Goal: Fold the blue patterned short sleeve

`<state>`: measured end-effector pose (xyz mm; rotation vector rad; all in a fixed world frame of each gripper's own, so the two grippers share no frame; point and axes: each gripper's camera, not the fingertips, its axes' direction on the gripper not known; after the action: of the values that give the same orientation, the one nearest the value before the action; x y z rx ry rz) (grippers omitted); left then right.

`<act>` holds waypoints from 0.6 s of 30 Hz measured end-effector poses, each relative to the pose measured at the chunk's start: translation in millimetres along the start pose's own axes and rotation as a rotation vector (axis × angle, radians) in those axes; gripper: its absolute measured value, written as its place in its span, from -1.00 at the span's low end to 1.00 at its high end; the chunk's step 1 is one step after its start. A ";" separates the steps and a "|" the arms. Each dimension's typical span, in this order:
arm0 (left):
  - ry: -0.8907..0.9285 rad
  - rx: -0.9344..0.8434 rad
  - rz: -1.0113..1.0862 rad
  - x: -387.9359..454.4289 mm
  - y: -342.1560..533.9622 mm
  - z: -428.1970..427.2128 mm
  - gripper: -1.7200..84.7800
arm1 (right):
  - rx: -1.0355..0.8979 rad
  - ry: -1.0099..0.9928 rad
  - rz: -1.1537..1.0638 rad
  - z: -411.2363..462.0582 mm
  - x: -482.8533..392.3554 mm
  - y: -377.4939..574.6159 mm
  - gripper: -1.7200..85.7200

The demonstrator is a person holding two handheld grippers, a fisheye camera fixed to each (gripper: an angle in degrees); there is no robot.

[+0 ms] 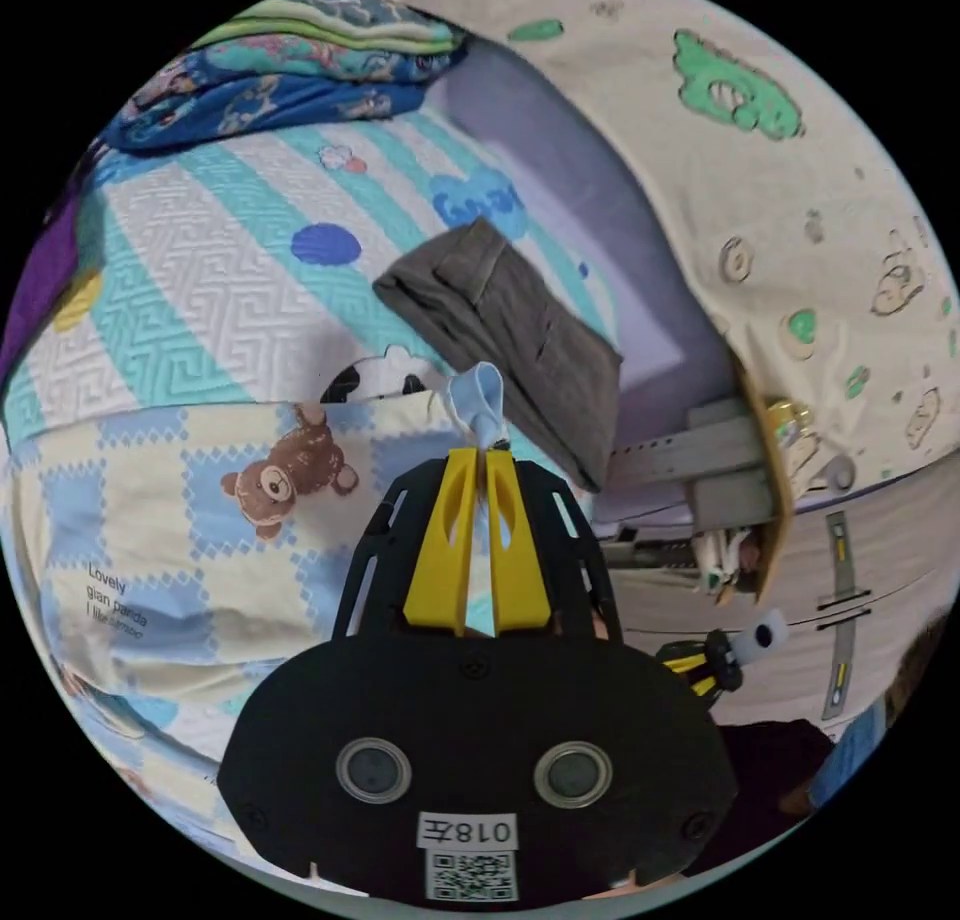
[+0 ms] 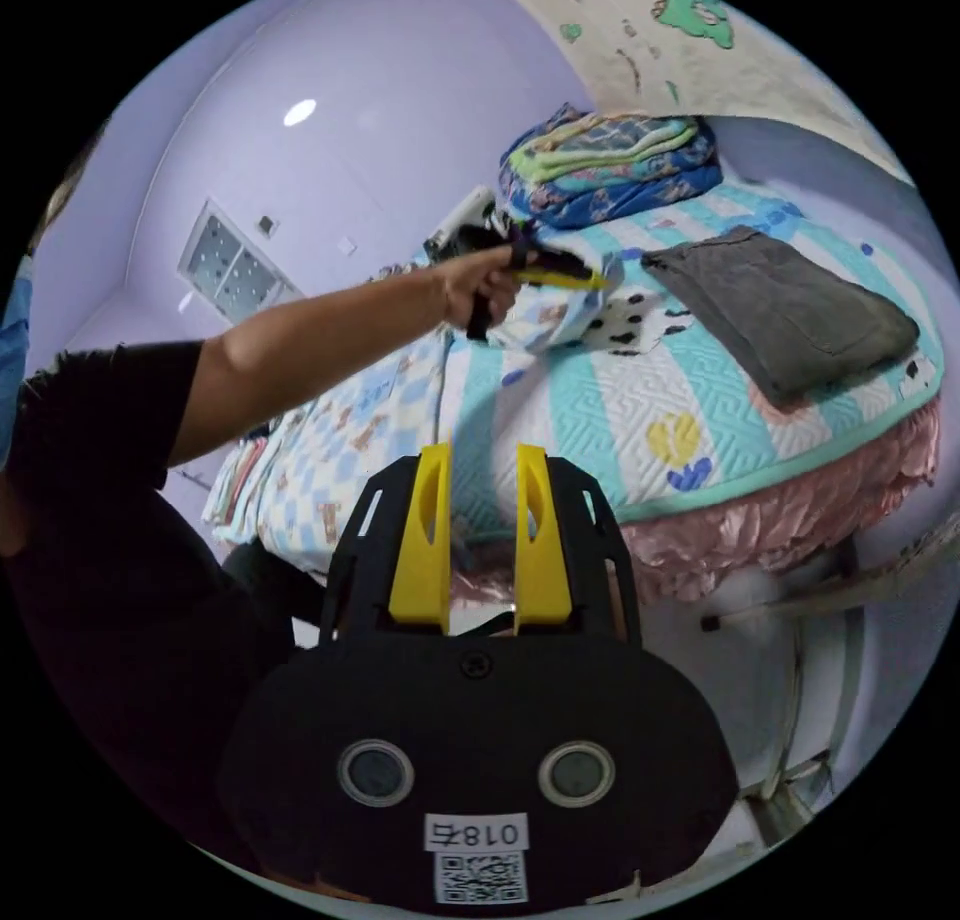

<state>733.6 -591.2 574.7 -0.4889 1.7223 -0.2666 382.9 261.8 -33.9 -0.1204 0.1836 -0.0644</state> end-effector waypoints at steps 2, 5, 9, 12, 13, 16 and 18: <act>0.077 0.107 -0.015 -10.9 15.5 -42.1 -0.98 | -0.106 -0.014 -0.077 23.8 -21.8 -5.0 -0.71; 0.151 0.234 -0.047 -27.7 38.2 -95.1 -0.98 | -0.327 0.019 -0.214 79.5 -54.0 -7.4 -0.70; 0.181 0.337 -0.061 -40.6 65.8 -147.4 -0.98 | -0.566 0.123 -0.294 148.4 -64.6 0.7 -0.69; 0.211 0.394 -0.053 -44.7 86.9 -180.4 -0.98 | -0.571 0.075 -0.296 172.0 -67.9 0.2 -0.70; 0.218 0.411 -0.047 -44.8 94.3 -191.1 -0.98 | -0.572 0.074 -0.296 175.7 -68.6 0.0 -0.70; 0.223 0.436 -0.032 -43.6 110.5 -213.0 -0.98 | -0.547 0.107 -0.297 186.8 -72.1 -1.0 -0.75; 0.225 0.449 -0.028 -43.2 120.3 -224.5 -0.98 | -0.546 0.080 -0.284 190.1 -73.4 -1.4 -0.77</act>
<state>500.4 -485.0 607.3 -0.1551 1.8024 -0.7318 346.2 287.5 164.9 -0.6893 0.2598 -0.3019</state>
